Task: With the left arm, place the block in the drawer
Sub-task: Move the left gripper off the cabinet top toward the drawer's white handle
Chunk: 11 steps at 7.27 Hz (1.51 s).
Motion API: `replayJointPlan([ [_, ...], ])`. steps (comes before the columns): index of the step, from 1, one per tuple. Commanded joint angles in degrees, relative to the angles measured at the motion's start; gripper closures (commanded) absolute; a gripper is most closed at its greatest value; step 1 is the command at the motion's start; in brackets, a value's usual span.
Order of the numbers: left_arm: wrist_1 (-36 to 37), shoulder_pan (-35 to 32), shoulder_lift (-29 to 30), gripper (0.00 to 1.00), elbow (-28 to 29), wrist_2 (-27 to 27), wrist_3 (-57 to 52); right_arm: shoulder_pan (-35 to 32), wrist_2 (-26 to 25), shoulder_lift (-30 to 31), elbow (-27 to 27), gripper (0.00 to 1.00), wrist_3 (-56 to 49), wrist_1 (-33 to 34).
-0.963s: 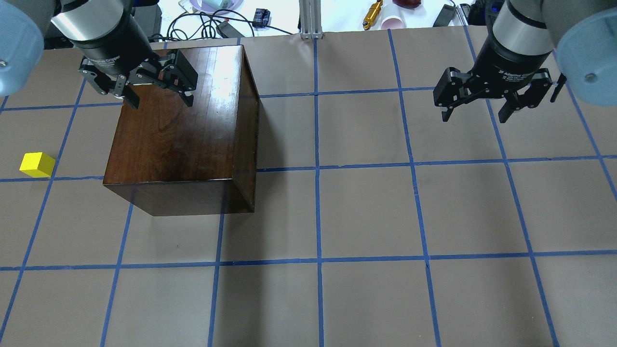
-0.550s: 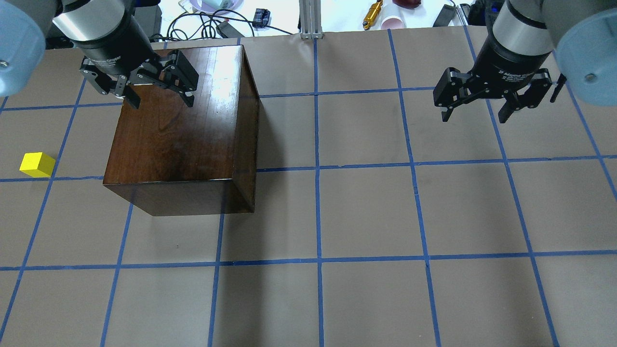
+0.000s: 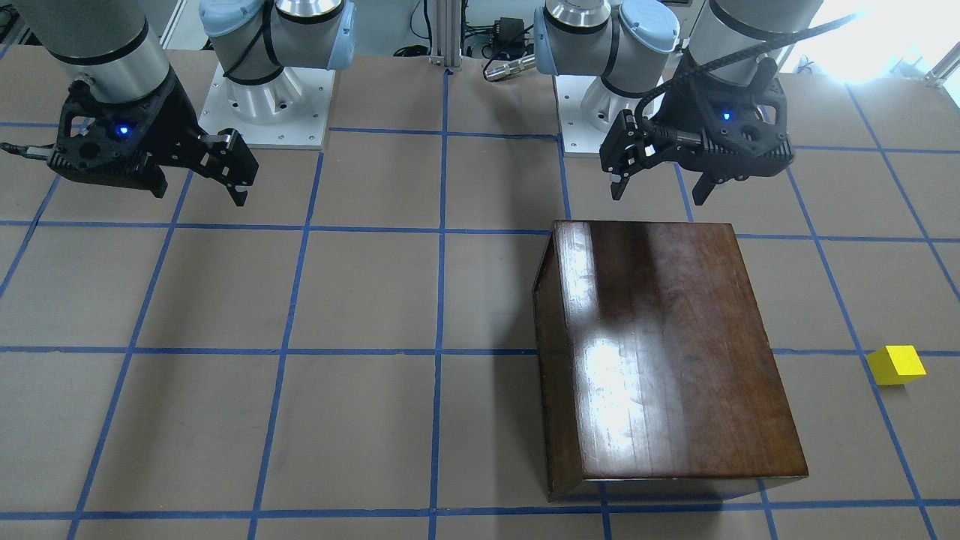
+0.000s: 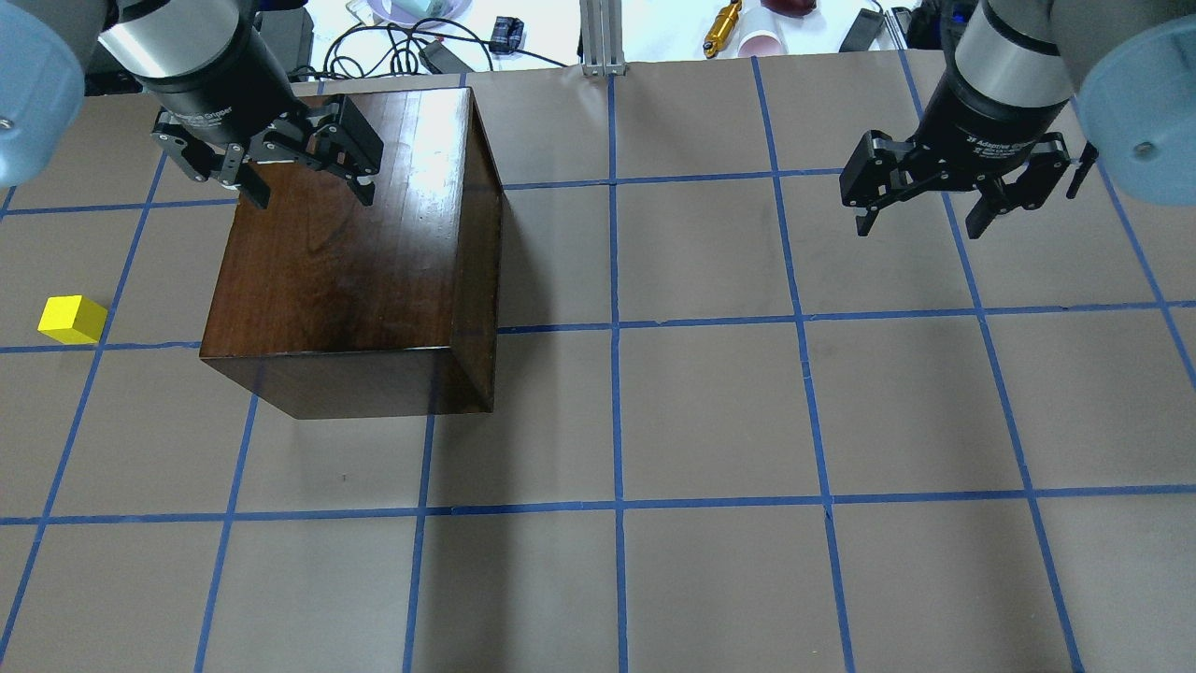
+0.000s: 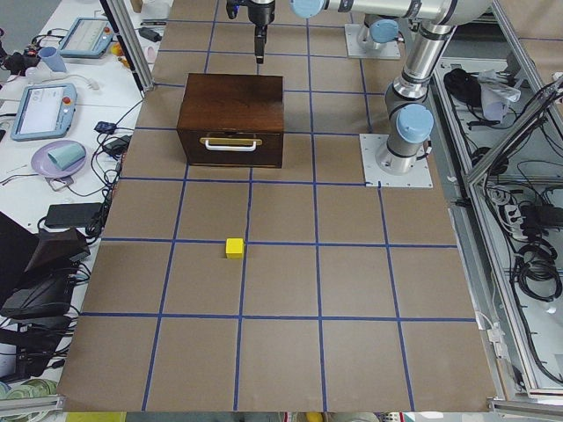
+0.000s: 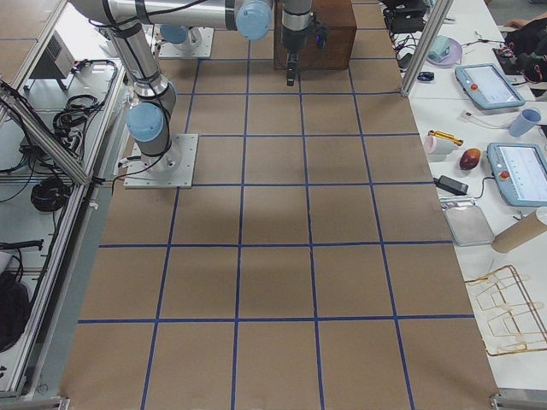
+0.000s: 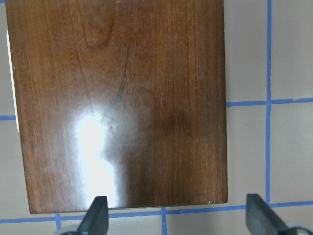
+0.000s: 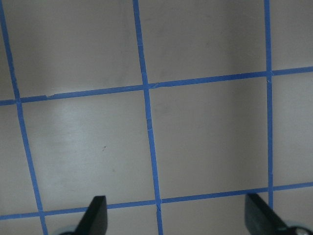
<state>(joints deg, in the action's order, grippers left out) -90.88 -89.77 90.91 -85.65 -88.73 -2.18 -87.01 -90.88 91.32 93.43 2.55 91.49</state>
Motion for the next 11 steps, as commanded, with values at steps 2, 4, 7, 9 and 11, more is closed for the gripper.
replayJointPlan([
  [2,0.01,0.03,-0.03,0.00,-0.04,-0.04,0.07,0.00,0.00,0.00,0.00,0.00,0.00,0.00],
  [4,0.01,0.12,-0.03,0.00,0.04,-0.04,-0.02,0.00,-0.09,0.00,0.00,0.00,0.00,0.00],
  [7,0.36,1.43,-0.03,0.00,-0.04,-0.04,-0.19,0.00,0.00,0.00,0.00,0.00,0.00,0.00],
  [9,0.44,4.58,0.67,0.00,-0.22,-0.04,-4.03,0.00,0.00,0.00,0.00,0.00,0.00,0.00],
  [11,0.36,9.50,1.11,0.00,-0.22,-0.04,-8.09,0.00,-0.09,0.00,0.00,0.00,0.00,0.00],
])
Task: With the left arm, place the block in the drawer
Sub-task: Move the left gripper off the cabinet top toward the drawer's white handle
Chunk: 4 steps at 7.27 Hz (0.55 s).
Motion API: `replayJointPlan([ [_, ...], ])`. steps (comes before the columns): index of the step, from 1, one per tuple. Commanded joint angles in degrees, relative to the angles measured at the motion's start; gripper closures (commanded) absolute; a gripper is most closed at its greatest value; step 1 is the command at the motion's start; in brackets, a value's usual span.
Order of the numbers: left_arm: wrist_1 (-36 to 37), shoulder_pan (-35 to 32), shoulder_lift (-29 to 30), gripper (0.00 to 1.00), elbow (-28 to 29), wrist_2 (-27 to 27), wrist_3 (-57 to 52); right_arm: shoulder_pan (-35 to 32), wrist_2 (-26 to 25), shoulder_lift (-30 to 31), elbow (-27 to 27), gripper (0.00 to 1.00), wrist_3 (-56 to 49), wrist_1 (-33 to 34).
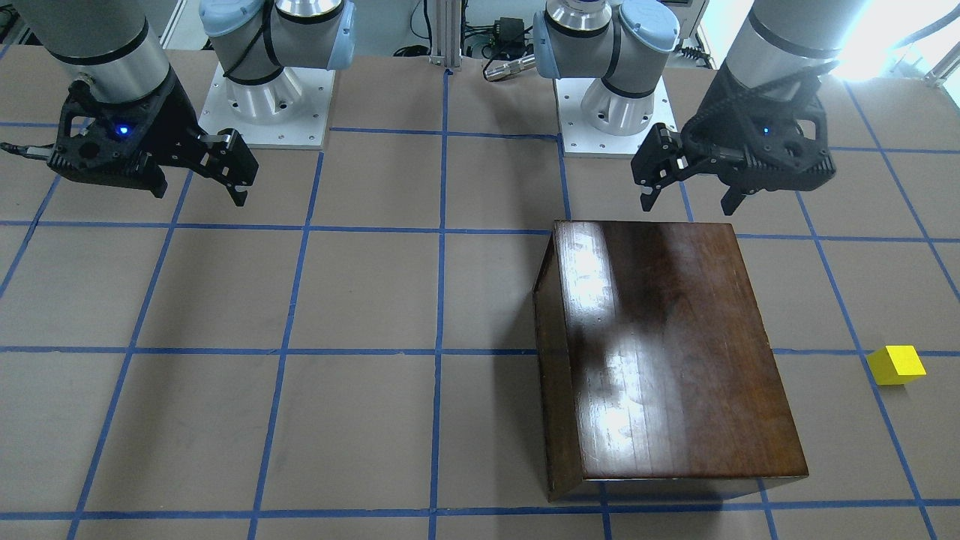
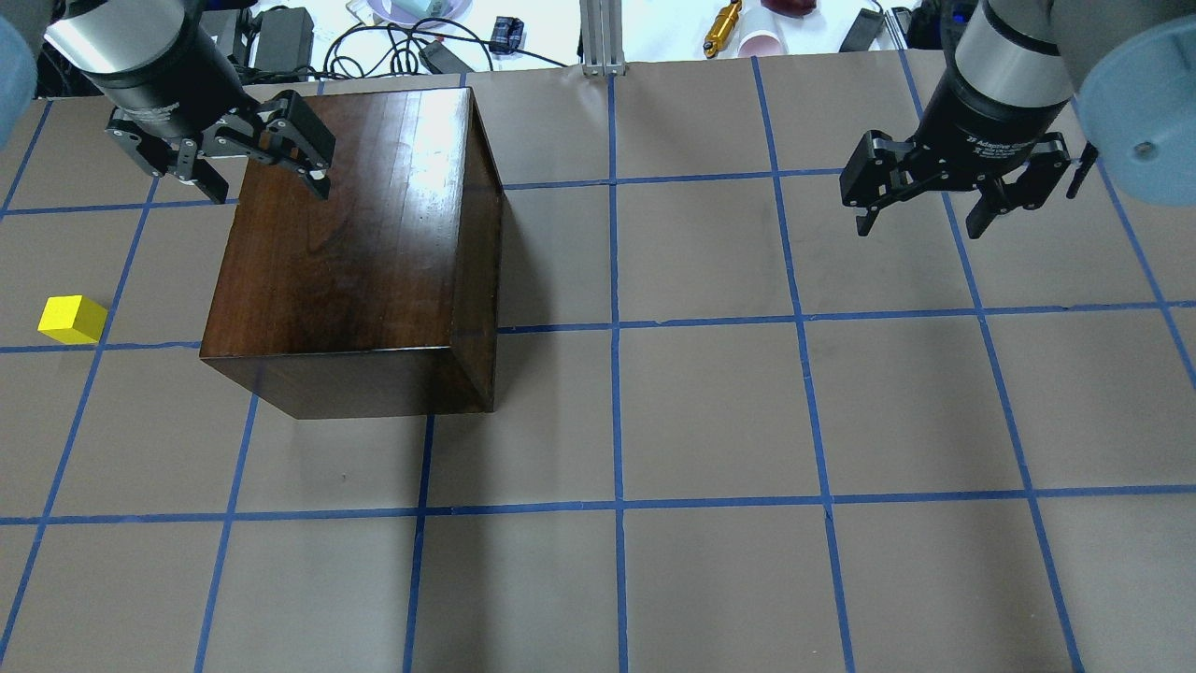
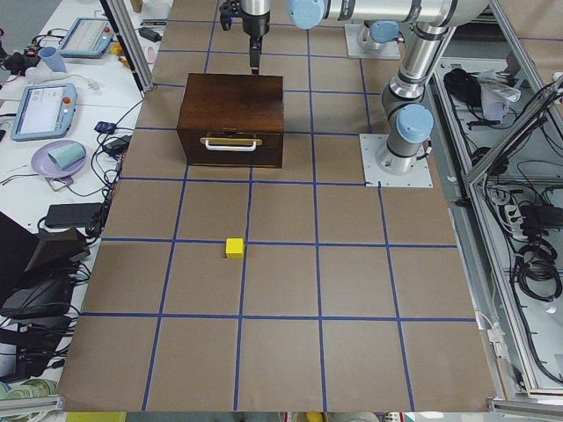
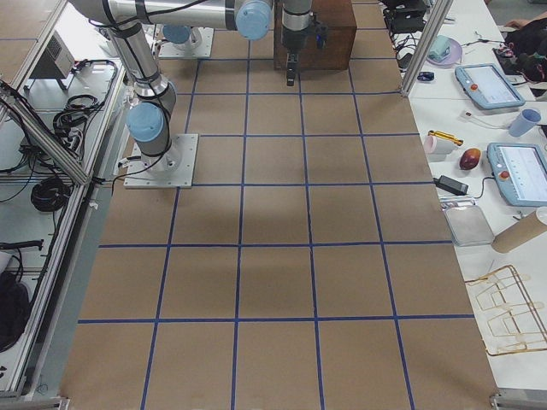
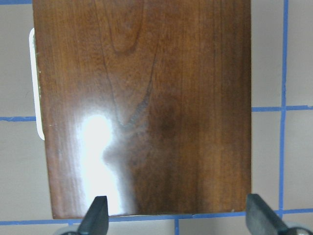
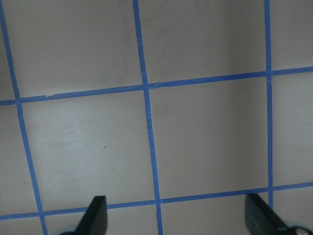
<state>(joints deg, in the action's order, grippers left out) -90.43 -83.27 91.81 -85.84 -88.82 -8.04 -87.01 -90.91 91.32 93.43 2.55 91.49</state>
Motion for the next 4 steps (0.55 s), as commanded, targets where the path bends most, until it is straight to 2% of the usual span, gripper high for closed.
replayJointPlan([
  [1,-0.27,5.90,0.39,0.00,-0.20,0.05,-5.90,0.00,0.03,0.00,0.00,0.00,0.00,0.00],
  [3,0.25,11.44,2.93,0.00,-0.46,-0.04,-10.05,0.00,0.03,0.00,0.00,0.00,0.00,0.00],
  [4,0.25,14.77,4.42,0.00,-0.55,-0.13,-15.64,0.00,0.03,0.00,0.00,0.00,0.00,0.00],
])
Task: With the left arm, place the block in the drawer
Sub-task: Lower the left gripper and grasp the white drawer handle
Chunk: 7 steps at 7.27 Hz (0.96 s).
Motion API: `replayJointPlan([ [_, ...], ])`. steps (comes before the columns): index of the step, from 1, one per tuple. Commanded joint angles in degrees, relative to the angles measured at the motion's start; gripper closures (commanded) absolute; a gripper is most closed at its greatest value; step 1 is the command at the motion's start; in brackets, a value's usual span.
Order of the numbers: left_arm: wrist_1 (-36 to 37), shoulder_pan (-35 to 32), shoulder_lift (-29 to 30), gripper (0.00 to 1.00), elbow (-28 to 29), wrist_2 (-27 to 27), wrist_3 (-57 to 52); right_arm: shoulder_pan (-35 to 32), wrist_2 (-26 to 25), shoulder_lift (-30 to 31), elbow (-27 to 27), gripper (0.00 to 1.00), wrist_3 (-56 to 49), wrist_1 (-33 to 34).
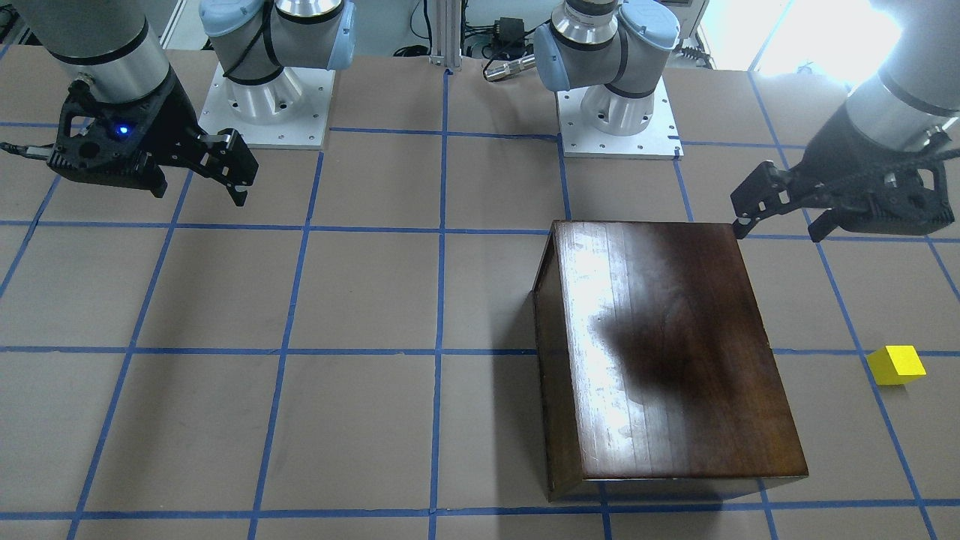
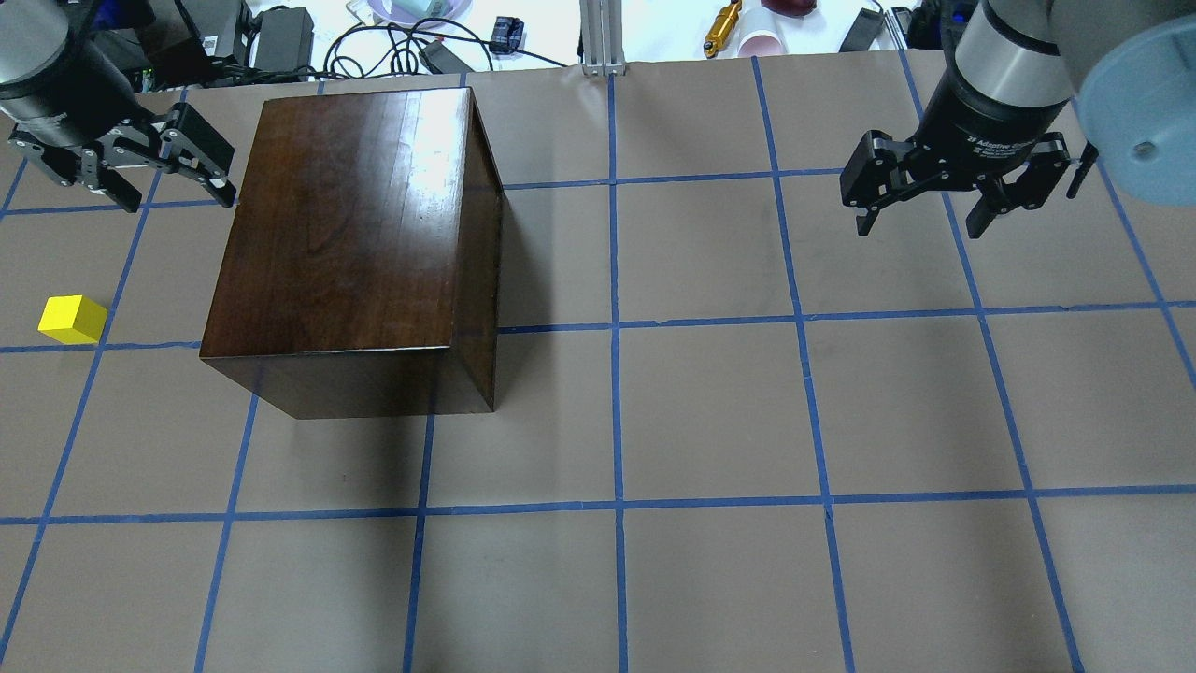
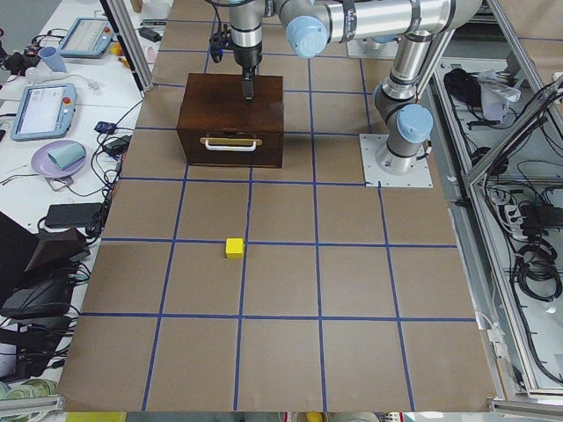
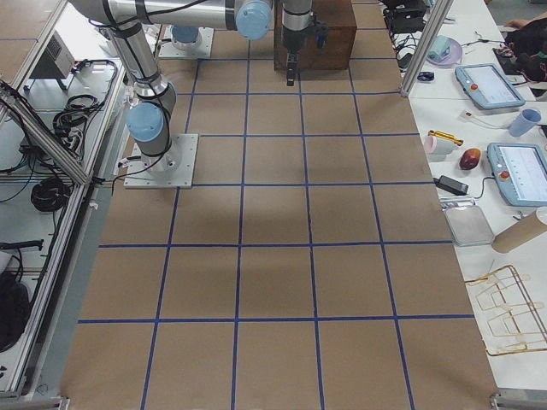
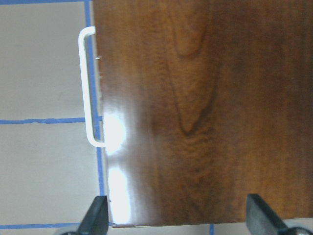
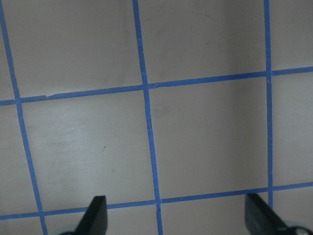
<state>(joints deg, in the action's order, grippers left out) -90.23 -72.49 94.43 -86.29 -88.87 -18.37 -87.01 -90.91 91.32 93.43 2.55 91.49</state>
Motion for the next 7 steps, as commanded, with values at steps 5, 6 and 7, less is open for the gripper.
replayJointPlan([
  [5,1.11,9.81,8.92,0.00,-0.02,-0.35,-9.47,0.00,0.03,0.00,0.00,0.00,0.00,0.00],
  [6,1.81,10.25,10.15,0.00,-0.19,2.01,-9.49,0.00,-0.06,0.00,0.00,0.00,0.00,0.00],
  [7,1.99,11.22,11.03,0.00,-0.89,5.78,-9.66,0.00,-0.06,0.00,0.00,0.00,0.00,0.00],
])
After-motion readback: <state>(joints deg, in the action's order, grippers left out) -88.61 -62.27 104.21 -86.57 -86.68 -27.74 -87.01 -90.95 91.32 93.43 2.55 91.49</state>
